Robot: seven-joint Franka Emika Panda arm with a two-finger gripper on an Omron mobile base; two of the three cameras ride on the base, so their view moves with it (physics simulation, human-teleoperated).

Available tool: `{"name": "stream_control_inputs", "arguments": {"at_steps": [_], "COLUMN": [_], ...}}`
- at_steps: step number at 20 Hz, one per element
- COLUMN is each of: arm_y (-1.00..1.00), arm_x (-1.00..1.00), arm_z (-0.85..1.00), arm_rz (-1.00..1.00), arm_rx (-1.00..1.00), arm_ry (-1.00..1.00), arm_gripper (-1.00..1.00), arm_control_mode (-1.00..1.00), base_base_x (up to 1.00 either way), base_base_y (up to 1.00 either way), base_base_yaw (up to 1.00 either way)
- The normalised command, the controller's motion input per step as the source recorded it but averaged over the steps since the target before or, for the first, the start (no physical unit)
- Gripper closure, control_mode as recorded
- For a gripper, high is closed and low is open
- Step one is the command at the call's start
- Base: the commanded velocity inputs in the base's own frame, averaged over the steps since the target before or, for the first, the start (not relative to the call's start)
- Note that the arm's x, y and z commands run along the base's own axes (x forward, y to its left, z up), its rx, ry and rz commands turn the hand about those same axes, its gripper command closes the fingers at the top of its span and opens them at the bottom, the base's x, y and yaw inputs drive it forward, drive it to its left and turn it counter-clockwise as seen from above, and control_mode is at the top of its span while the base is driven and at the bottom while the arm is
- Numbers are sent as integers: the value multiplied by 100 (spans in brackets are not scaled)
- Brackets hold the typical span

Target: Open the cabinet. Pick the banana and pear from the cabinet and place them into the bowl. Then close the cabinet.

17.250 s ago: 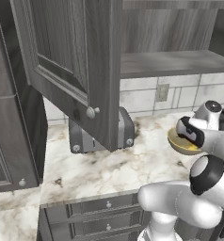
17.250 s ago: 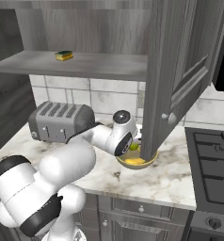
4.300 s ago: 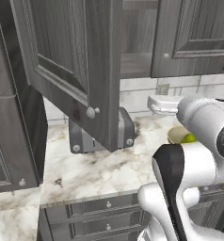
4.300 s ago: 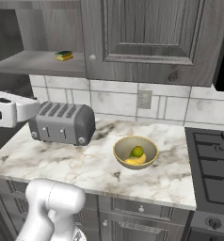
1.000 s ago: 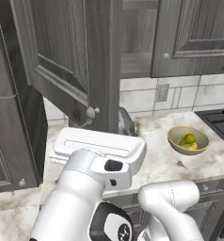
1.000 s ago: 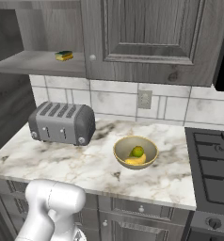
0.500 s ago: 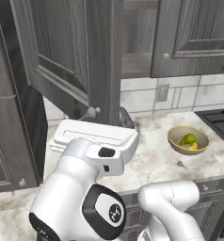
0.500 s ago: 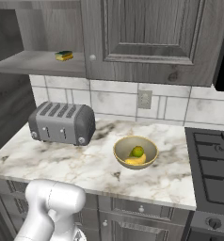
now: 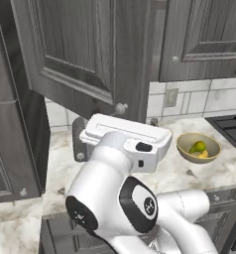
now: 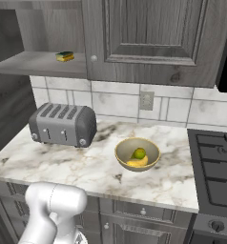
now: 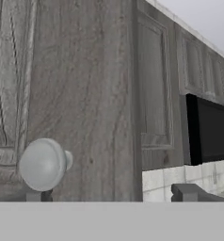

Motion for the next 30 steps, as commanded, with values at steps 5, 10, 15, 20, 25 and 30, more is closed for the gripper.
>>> {"name": "stream_control_inputs", "arguments": {"at_steps": [5, 10, 15, 20, 25, 30], "arm_y": [-91, -72, -63, -57, -56, -52], "arm_x": [77, 85, 94, 99, 100, 100], "arm_z": [-7, -4, -3, 0, 0, 0], "arm_rz": [0, 0, 0, 0, 0, 0], "arm_rx": [8, 3, 2, 3, 3, 3], "arm_ry": [-1, -1, 0, 0, 0, 0], "arm_gripper": [-100, -100, -100, -100, -100, -100], "arm_control_mode": [-100, -100, -100, -100, -100, -100], "base_base_x": [0, 0, 0, 0, 0, 0], "base_base_y": [0, 0, 0, 0, 0, 0], "base_base_yaw": [0, 0, 0, 0, 0, 0]}}
